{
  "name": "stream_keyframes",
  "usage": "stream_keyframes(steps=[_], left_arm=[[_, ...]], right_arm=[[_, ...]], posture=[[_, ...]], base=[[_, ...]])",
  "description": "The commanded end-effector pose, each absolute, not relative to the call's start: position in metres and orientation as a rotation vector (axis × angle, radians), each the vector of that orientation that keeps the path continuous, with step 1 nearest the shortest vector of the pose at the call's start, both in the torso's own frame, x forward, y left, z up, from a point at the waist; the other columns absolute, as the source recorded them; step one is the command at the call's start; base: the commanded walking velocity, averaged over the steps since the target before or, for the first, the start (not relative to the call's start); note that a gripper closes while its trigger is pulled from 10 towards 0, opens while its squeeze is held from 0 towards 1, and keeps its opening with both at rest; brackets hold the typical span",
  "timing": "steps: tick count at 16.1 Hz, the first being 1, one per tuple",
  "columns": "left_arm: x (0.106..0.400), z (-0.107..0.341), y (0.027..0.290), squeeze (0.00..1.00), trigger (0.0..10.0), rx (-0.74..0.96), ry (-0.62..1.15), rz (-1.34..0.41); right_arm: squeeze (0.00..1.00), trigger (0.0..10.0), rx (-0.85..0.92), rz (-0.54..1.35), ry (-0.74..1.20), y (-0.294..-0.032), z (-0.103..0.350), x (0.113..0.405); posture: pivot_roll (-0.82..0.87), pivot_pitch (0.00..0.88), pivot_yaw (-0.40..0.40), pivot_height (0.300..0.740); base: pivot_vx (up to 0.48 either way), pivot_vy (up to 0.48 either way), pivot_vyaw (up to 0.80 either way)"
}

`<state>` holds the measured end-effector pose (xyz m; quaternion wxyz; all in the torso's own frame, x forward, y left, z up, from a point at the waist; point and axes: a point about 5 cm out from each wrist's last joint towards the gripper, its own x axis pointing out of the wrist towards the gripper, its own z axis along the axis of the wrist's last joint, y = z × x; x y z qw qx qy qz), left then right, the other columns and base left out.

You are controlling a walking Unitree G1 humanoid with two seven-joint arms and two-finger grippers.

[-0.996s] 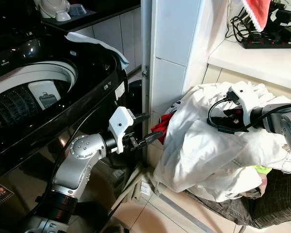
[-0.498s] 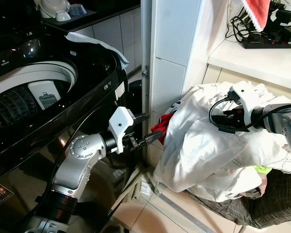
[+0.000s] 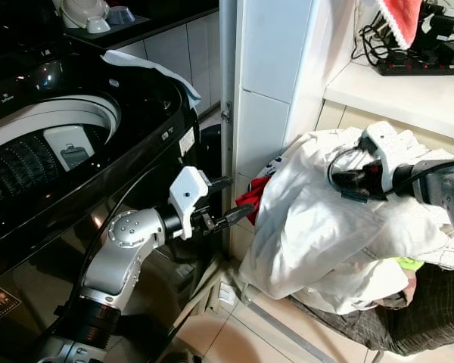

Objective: Clothes washing

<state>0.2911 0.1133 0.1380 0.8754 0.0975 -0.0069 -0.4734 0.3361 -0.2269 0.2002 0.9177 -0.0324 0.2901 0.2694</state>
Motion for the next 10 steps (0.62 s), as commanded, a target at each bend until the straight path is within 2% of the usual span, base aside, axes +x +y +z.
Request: stream_keyframes(steps=[1, 3, 4, 6, 8, 10], left_arm=[[0.295, 0.14, 0.118, 0.0, 10.0, 0.236, -0.023, -0.951], [0.298, 0.143, 0.12, 0.0, 10.0, 0.228, -0.041, -0.928], [0.302, 0.151, 0.124, 0.0, 10.0, 0.198, -0.085, -0.88], [0.307, 0.158, 0.127, 0.0, 10.0, 0.195, -0.141, -0.82], [0.312, 0.166, 0.13, 0.0, 10.0, 0.199, -0.194, -0.765], [0.322, 0.187, 0.136, 0.0, 10.0, 0.178, -0.279, -0.683]], right_arm=[[0.0, 0.0, -0.013, 0.543, 0.496, -0.229, 0.226, 0.341], [0.0, 0.0, 0.046, 0.553, 0.399, -0.226, 0.25, 0.344], [0.0, 0.0, 0.143, 0.612, 0.194, -0.216, 0.303, 0.346], [0.0, 0.0, 0.212, 0.665, -0.016, -0.202, 0.359, 0.343], [0.0, 0.0, 0.259, 0.69, -0.157, -0.194, 0.397, 0.339], [0.0, 0.0, 0.433, 0.768, -0.387, -0.189, 0.455, 0.323]], posture=[[-0.02, 0.0, 0.028, 0.74], [-0.02, 0.0, 0.03, 0.74], [-0.02, 0.0, 0.034, 0.74], [-0.03, 0.0, 0.041, 0.74], [-0.03, 0.0, 0.047, 0.74], [-0.03, 0.0, 0.048, 0.74]], base=[[0.0, 0.0, 0.0], [0.0, 0.0, 0.0], [0.0, 0.0, 0.0], [0.0, 0.0, 0.0], [0.0, 0.0, 0.0], [0.0, 0.0, 0.0]])
